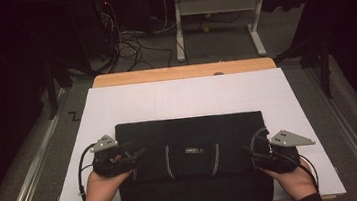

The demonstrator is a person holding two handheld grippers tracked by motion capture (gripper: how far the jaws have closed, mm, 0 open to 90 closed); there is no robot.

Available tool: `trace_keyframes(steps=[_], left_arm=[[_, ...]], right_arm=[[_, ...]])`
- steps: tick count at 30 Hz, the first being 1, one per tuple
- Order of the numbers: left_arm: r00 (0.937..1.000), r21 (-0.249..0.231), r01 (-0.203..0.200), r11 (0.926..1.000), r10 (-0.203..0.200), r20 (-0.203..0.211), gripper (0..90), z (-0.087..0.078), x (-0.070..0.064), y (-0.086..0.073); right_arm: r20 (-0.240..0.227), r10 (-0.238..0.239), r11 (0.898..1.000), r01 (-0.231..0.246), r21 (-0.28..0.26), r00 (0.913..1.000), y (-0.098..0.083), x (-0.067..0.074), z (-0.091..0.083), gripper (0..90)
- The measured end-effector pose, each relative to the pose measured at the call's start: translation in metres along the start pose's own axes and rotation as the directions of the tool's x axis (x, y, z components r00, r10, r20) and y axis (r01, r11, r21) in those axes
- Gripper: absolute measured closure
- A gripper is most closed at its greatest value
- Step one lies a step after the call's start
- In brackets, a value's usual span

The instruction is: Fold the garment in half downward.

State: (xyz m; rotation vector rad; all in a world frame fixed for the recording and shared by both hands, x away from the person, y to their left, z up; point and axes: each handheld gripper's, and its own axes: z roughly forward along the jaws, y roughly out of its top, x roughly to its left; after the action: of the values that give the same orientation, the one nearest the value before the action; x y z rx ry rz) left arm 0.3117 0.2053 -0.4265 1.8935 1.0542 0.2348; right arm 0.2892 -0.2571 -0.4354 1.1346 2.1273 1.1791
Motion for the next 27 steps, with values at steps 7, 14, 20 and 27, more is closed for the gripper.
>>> trace_keyframes(steps=[7, 14, 20, 27], left_arm=[[0.9997, 0.06, -0.023, 0.9979, 0.024, -0.008, 35.2, 0.033, -0.01, 0.016], [0.999, 0.104, -0.044, 0.9936, 0.045, -0.009, 35.2, 0.05, -0.02, 0.029], [0.9998, 0.18, -0.01, 0.9835, 0.013, -0.016, 35.3, 0.059, -0.011, 0.021], [0.9983, 0.202, -0.055, 0.9778, 0.058, -0.006, 36.3, 0.063, -0.021, 0.016]], right_arm=[[-0.031, -0.008, 1.0, 0.009, 0.015, 0.9995, 0.023, 0.007, 0.027, 43.1], [-0.043, -0.029, 0.998, 0.032, 0.058, 0.9986, 0.039, 0.015, 0.046, 43.5], [-0.051, -0.017, 0.995, 0.022, 0.1, 0.9985, 0.032, 0.013, 0.057, 44.0], [-0.081, -0.026, 0.99, 0.037, 0.135, 0.9963, 0.021, 0.017, 0.06, 46.4]])
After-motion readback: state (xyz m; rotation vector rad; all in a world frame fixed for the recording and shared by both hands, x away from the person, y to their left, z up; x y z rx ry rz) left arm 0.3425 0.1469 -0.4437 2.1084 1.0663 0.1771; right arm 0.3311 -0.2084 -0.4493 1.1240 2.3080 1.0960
